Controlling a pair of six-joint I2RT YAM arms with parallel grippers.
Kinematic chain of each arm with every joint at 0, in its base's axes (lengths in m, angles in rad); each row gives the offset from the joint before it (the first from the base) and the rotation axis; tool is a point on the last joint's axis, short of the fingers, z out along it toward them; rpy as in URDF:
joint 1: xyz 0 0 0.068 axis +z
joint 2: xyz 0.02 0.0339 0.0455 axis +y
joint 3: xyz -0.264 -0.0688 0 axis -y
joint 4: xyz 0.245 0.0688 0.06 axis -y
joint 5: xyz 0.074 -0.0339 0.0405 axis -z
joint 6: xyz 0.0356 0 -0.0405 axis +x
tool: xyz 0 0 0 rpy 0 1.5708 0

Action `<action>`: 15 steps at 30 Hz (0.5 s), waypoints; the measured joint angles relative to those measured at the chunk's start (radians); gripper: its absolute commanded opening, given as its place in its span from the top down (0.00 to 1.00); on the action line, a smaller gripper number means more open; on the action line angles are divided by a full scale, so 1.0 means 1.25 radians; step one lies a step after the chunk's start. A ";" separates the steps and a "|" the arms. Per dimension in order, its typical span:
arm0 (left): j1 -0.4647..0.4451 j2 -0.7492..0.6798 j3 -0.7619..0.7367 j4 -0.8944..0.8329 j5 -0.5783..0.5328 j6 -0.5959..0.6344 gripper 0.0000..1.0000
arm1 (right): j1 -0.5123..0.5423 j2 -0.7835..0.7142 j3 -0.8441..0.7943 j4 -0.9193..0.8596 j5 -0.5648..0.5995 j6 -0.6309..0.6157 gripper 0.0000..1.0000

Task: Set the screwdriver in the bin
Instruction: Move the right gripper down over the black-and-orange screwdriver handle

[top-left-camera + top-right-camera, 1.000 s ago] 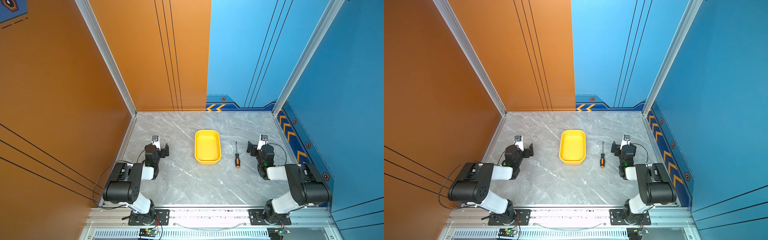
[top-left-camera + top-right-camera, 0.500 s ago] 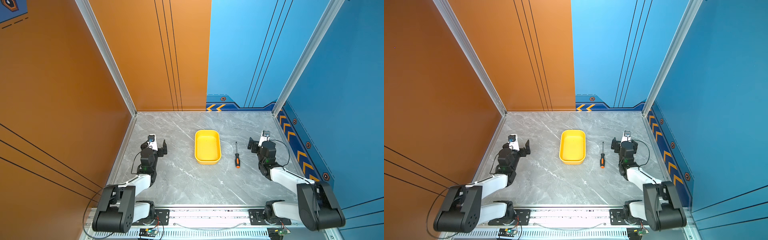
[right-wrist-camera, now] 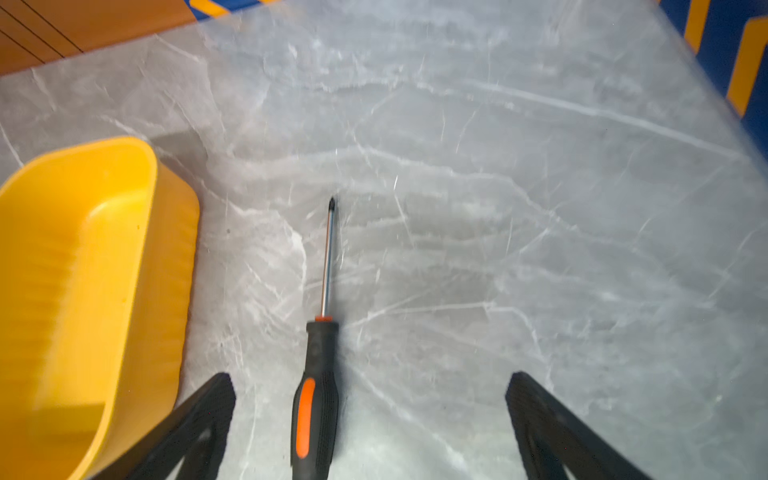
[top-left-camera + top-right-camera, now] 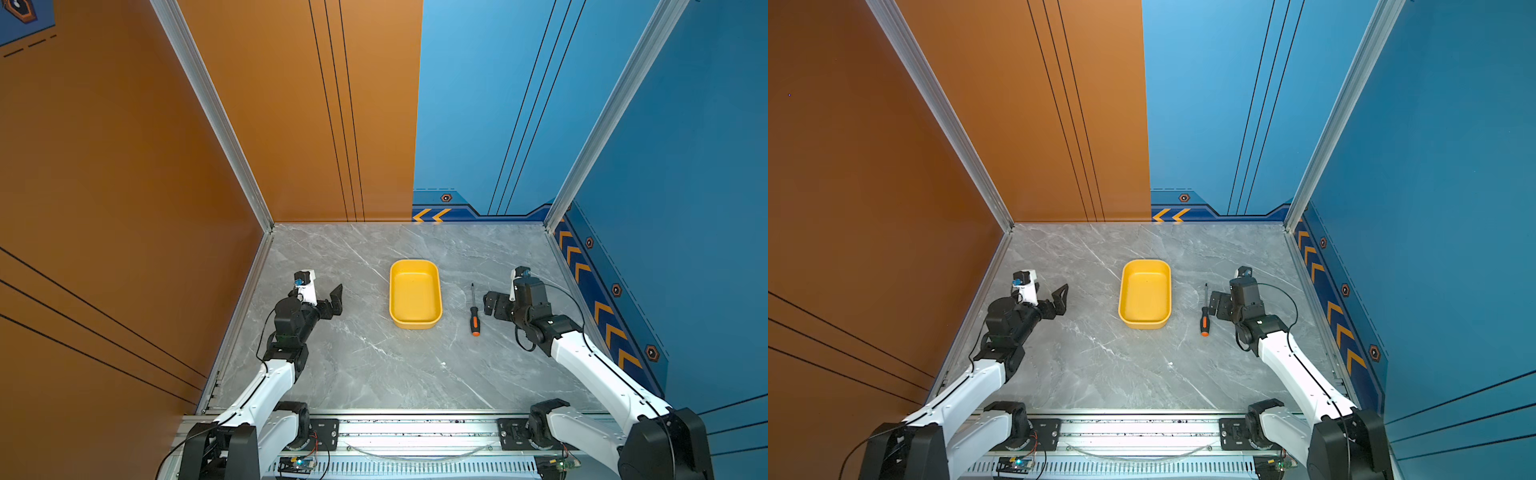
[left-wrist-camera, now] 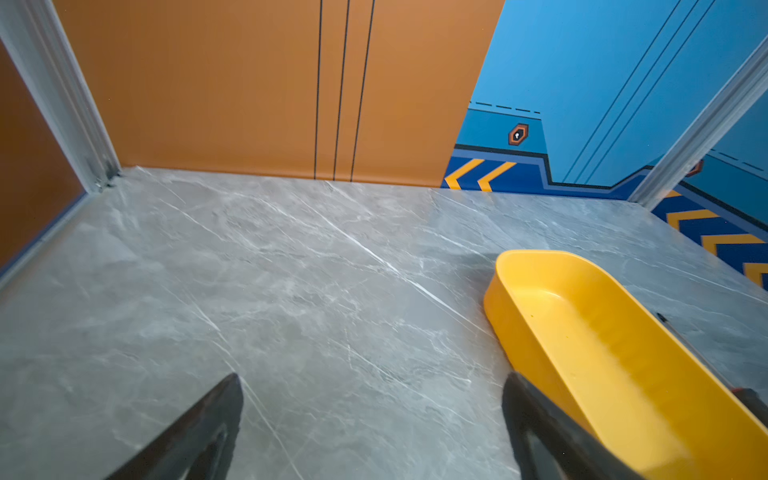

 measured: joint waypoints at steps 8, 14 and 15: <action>-0.016 0.057 0.008 -0.040 0.060 -0.077 0.02 | 0.064 0.053 -0.039 0.001 -0.008 0.059 0.05; -0.016 0.092 0.020 -0.056 0.081 -0.093 0.02 | 0.112 0.161 -0.036 0.026 0.003 0.079 0.09; -0.016 0.097 0.023 -0.057 0.083 -0.094 0.02 | 0.120 0.182 -0.032 0.026 0.007 0.082 0.10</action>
